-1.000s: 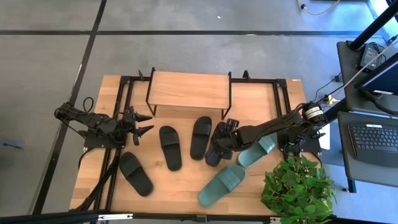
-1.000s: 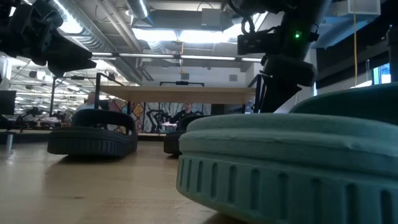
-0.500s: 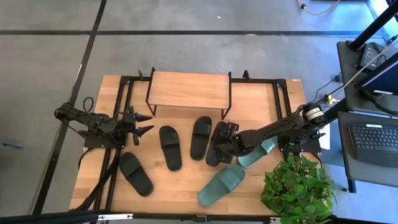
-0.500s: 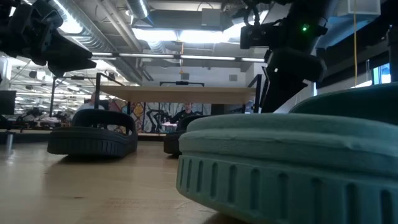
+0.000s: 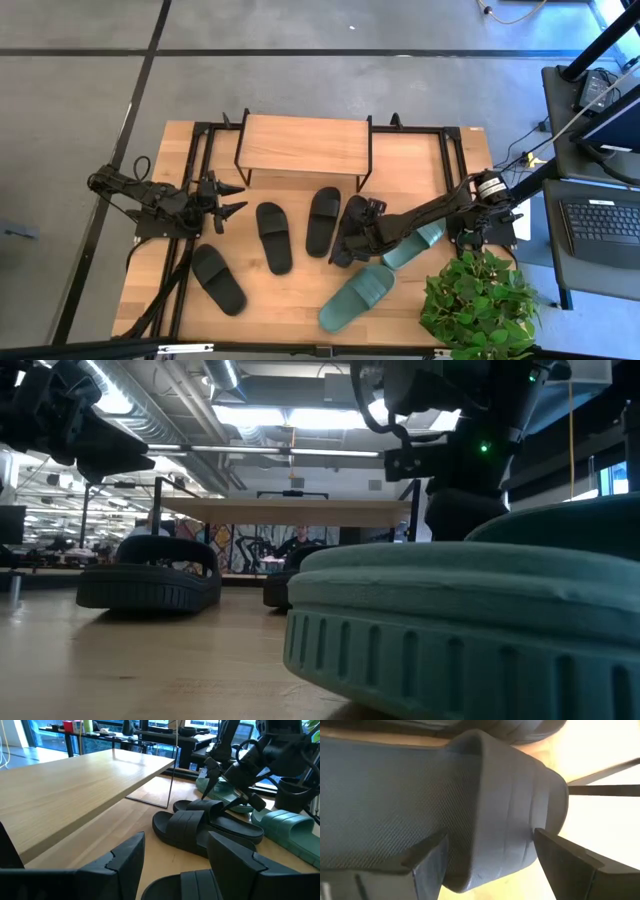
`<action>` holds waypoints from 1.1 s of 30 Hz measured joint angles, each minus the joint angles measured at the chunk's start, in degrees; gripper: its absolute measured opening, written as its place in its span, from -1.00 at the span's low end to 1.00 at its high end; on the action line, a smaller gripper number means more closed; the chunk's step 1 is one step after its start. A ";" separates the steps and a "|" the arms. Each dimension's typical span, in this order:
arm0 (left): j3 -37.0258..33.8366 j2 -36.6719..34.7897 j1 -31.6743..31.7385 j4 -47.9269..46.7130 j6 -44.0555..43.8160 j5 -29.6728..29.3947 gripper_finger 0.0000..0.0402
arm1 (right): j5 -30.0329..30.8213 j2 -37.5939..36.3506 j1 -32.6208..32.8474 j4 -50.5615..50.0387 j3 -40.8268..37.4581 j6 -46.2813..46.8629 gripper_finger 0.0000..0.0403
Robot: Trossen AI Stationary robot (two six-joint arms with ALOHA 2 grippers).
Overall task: Pick and place slides into the shelf
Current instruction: Put the black slide on the shelf
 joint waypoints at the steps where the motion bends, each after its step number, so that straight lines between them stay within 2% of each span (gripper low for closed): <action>1: 0.00 0.01 0.01 0.00 0.00 0.00 0.02 | -0.02 0.00 0.00 0.09 0.00 0.22 0.42; 25: -0.01 0.00 0.01 0.00 0.08 0.00 0.02 | -0.31 0.00 -0.02 0.83 -0.02 -2.67 0.42; 29: 0.00 0.00 0.02 0.00 0.08 0.00 0.02 | -0.26 -0.02 -0.02 0.85 -0.02 -2.62 0.31; 33: -0.02 0.01 0.01 0.00 0.08 0.00 0.02 | -0.23 -0.04 -0.02 0.85 -0.02 -2.62 0.10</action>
